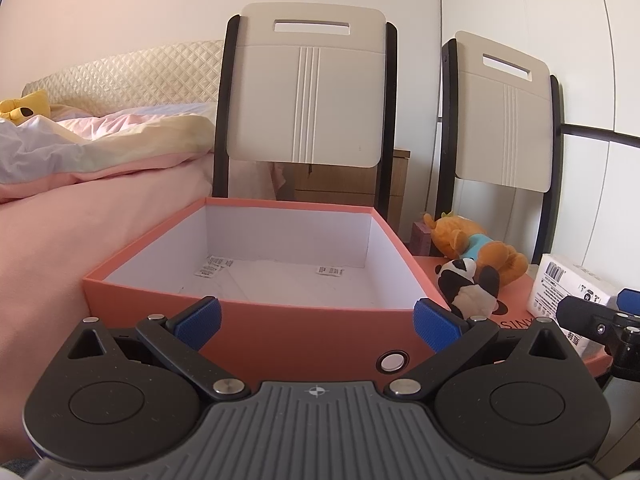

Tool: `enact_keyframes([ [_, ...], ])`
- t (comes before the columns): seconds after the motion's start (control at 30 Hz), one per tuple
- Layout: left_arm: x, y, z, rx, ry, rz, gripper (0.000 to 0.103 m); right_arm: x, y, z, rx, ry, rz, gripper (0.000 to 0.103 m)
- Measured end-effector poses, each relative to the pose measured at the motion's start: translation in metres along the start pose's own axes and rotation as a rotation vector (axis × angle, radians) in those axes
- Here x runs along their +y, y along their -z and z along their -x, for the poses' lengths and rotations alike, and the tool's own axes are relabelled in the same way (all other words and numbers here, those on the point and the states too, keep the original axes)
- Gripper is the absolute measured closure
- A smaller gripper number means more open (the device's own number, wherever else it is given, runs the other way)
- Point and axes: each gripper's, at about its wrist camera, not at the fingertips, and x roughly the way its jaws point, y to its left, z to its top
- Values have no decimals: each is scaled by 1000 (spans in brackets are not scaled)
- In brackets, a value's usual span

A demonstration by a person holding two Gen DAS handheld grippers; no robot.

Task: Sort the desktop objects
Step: 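Move the right tool toward the panda plush and close on it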

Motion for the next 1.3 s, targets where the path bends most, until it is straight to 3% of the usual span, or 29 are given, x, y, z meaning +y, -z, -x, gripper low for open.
enact_keyframes([
  [0.63,4,-2,4,-15,-17,9,0,-9,-10,6,-18,7,-6,1],
  [0.9,1,-13,19,-38,-30,-21,0,-15,-19,9,-5,-46,-54,1],
  [1.3,7,-43,34,-83,-28,-30,0,-11,-70,-10,-13,-107,-8,1],
])
